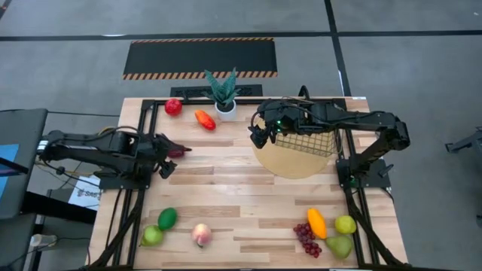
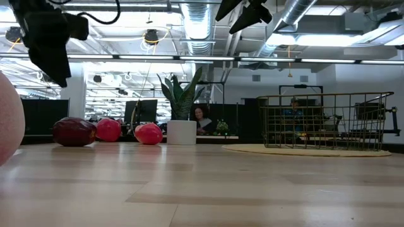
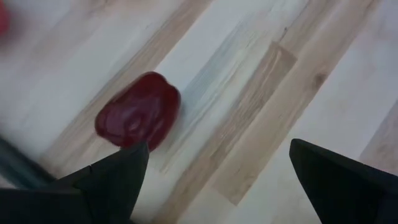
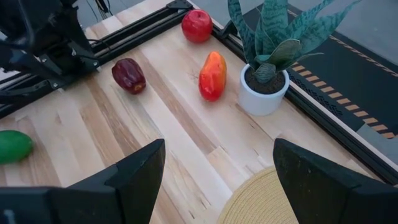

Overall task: Build produce basket
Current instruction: Put the dark red apple into the wire basket

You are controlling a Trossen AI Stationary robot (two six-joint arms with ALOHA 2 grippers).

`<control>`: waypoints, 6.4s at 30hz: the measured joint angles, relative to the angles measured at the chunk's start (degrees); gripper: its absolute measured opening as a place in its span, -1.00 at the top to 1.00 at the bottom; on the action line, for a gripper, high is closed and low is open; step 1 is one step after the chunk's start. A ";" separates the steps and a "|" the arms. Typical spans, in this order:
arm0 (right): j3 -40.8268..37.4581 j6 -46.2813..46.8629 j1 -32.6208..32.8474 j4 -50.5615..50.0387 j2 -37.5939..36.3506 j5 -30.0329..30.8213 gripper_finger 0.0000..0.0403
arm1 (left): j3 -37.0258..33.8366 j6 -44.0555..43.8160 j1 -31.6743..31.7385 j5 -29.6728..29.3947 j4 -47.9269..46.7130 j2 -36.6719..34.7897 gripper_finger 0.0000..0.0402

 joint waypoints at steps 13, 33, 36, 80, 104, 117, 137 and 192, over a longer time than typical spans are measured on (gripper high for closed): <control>-0.06 -3.00 -0.38 5.38 0.36 -0.07 -0.58 | -0.26 -0.02 0.00 1.42 0.94 -0.56 -0.88; 13.42 -11.72 1.01 13.93 21.79 -13.66 -0.58 | 1.33 -7.47 0.55 -7.15 -11.60 -1.39 -0.88; 13.81 -11.73 1.14 15.07 21.47 -13.62 -0.58 | 0.57 -10.27 1.59 -9.84 -11.48 0.40 -0.88; 13.70 -17.26 1.61 4.00 20.02 -13.51 -0.58 | 0.97 -17.57 16.07 28.96 33.14 18.16 -0.70; 13.64 -14.93 2.12 4.07 20.24 -13.49 -0.58 | -6.01 -20.05 10.67 10.15 42.00 26.60 -0.70; 13.68 -14.47 4.74 -4.30 20.22 -13.48 -0.58 | -3.27 -18.95 9.35 22.80 57.92 32.64 -0.70; -2.02 -24.89 9.63 -22.58 15.09 -25.09 -0.58 | 2.89 -17.24 6.62 7.89 32.56 11.22 -0.70; -17.99 -2.32 7.10 -17.70 2.93 -19.19 -0.91 | 2.07 -11.27 3.12 0.47 40.72 13.51 -0.74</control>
